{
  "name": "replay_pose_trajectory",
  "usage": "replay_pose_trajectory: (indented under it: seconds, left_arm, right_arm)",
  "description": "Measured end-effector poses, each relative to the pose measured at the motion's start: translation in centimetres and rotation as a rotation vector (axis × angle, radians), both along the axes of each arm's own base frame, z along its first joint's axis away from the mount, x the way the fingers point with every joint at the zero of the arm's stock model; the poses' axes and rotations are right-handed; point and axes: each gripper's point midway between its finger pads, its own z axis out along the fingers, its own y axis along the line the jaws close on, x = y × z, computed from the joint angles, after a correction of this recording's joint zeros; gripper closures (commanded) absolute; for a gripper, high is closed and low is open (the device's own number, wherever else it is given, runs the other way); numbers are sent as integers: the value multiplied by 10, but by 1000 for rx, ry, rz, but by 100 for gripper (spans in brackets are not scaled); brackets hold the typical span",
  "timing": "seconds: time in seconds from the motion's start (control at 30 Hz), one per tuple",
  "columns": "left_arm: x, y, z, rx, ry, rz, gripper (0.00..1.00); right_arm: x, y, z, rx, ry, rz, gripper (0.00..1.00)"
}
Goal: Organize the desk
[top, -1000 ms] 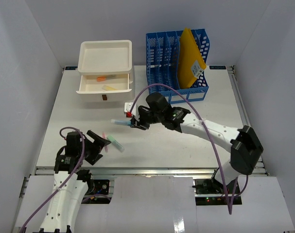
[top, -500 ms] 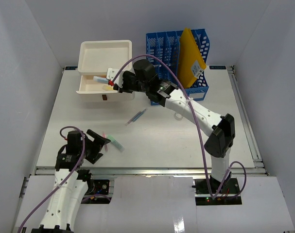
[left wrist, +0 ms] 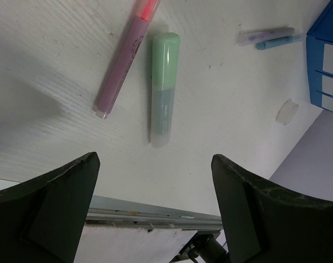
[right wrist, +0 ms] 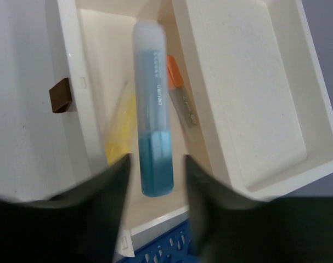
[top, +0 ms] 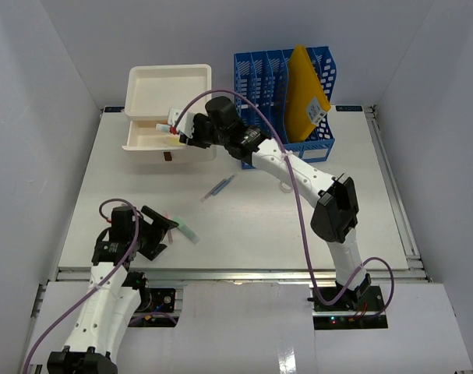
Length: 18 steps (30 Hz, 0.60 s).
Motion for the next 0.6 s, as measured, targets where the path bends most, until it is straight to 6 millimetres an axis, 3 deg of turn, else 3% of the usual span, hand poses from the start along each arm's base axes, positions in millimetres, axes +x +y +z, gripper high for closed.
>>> replay_pose_trajectory:
  seconds: [0.1, 0.27, 0.4, 0.5, 0.6]
  left_arm:
    - [1, 0, -2, 0, 9, 1, 7]
    - [4, -4, -8, -4, 32, -6, 7]
    - [-1, -10, -23, -2, 84, -24, 7]
    - [-3, -12, -29, 7, 103, -30, 9]
    - [-1, -10, -32, 26, 114, -15, 10]
  right_arm:
    - [10, -6, 1, 7, -5, -20, 21]
    - [20, -14, 4, 23, -1, -41, 14]
    - [13, -25, 7, 30, 37, -27, 8]
    - [-20, -57, 16, 45, 120, 56, 8]
    - [-66, -107, 34, 105, 183, 148, 8]
